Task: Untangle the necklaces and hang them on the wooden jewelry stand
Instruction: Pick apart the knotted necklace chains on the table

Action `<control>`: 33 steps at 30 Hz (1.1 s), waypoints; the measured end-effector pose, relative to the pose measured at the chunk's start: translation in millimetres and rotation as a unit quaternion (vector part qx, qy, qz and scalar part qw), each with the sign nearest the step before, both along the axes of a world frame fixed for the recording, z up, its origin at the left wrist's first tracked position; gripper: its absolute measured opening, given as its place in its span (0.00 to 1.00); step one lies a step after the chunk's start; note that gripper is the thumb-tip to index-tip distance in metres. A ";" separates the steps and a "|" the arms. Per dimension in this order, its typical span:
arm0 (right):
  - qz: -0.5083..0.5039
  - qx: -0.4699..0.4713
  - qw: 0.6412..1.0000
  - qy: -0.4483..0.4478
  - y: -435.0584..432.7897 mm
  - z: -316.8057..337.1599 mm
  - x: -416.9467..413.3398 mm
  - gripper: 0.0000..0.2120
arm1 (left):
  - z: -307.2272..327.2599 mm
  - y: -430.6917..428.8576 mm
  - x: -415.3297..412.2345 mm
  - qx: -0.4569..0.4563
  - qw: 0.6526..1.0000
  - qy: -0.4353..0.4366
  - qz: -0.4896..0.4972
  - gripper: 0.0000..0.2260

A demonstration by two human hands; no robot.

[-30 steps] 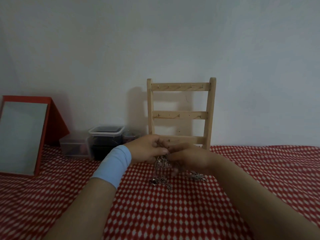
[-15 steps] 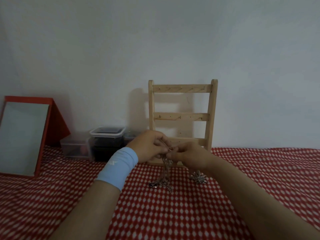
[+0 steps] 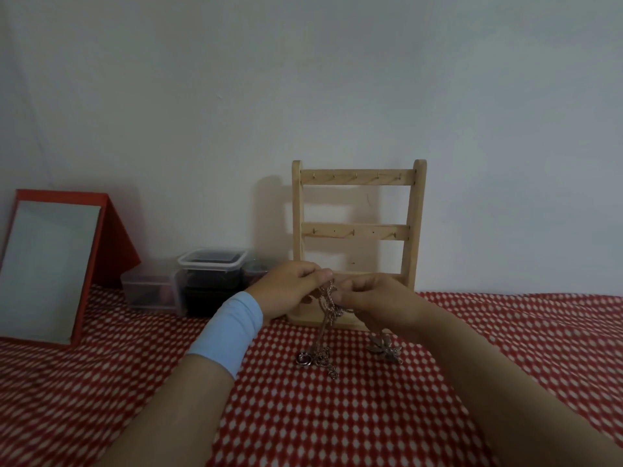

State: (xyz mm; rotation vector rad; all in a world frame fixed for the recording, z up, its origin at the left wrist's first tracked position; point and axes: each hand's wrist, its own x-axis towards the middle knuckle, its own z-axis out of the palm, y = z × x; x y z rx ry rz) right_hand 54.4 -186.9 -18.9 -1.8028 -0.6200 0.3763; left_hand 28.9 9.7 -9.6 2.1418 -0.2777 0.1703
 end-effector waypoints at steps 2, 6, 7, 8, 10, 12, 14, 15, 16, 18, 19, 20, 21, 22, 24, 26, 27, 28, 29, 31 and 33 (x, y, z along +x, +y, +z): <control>0.036 -0.017 0.999 0.002 -0.7 2.6 -0.6 0.04 | -4.0 -2.9 -0.3 -0.065 0.997 0.043 -0.021 0.16; 0.068 -0.012 0.997 0.015 0.0 5.3 -1.1 0.07 | -12.1 -15.7 1.7 -0.128 0.992 0.019 -0.006 0.15; 0.069 -0.007 0.997 0.019 -1.0 5.3 -1.2 0.07 | -12.5 -19.8 2.0 -0.117 0.993 0.002 0.008 0.15; 0.068 0.000 0.997 0.023 -1.9 5.7 -1.3 0.07 | -12.7 -22.0 1.5 -0.114 0.993 -0.003 0.017 0.16; 0.046 0.025 0.998 0.035 -3.9 6.5 0.1 0.08 | -11.8 -23.1 0.2 -0.214 0.974 0.078 -0.008 0.19; -0.002 0.069 0.996 0.060 -5.9 7.1 4.6 0.11 | -10.4 -20.2 -3.9 -0.295 0.928 0.203 -0.101 0.23; -0.052 0.076 0.994 0.061 -7.7 8.8 8.6 0.12 | -11.4 -12.5 -7.3 -0.197 0.934 0.245 -0.170 0.19; -0.071 0.049 0.995 0.044 -8.6 9.8 9.2 0.10 | -10.9 -8.4 -8.6 -0.113 0.948 0.235 -0.182 0.17; -0.087 0.007 0.996 0.021 -9.9 11.1 9.1 0.08 | -7.6 -4.0 -10.4 -0.020 0.961 0.213 -0.176 0.15; -0.106 -0.083 0.991 -0.011 -12.7 13.9 8.3 0.06 | 0.1 4.7 -9.5 0.117 0.968 0.179 -0.129 0.15; -0.107 -0.119 0.987 -0.015 -13.5 15.6 8.4 0.06 | 4.9 9.2 -8.7 0.145 0.966 0.186 -0.105 0.15; -0.107 -0.156 0.982 -0.017 -14.1 16.9 8.5 0.07 | 9.2 12.3 -9.7 0.148 0.963 0.207 -0.087 0.15; -0.110 -0.196 0.974 -0.021 -14.5 17.3 10.0 0.08 | 11.8 14.8 -11.2 0.145 0.958 0.236 -0.077 0.15; -0.114 -0.241 0.963 -0.030 -15.1 16.6 12.5 0.08 | 13.3 16.8 -12.9 0.160 0.951 0.254 -0.069 0.14; -0.110 -0.347 0.930 -0.062 -17.2 13.7 16.5 0.07 | 12.7 20.6 -12.9 0.231 0.940 0.242 -0.059 0.13; -0.091 -0.435 0.892 -0.077 -20.0 9.1 20.1 0.12 | 8.6 19.7 -12.5 0.240 0.935 0.252 -0.067 0.11; -0.080 -0.462 0.881 -0.065 -21.0 7.8 20.4 0.13 | 6.3 18.5 -11.4 0.234 0.934 0.263 -0.070 0.12; -0.069 -0.481 0.872 -0.062 -20.4 7.0 18.4 0.13 | 5.0 16.5 -11.5 0.229 0.932 0.273 -0.075 0.15; -0.053 -0.499 0.861 -0.083 -18.6 6.9 15.5 0.13 | 3.1 15.8 -11.0 0.220 0.930 0.284 -0.079 0.19; -0.021 -0.497 0.851 -0.171 -8.6 9.4 8.9 0.14 | 2.3 15.9 -9.2 0.204 0.931 0.288 -0.090 0.24; 0.003 -0.422 0.878 -0.227 8.2 11.9 -1.3 0.16 | 4.9 17.2 -7.3 0.199 0.936 0.273 -0.103 0.23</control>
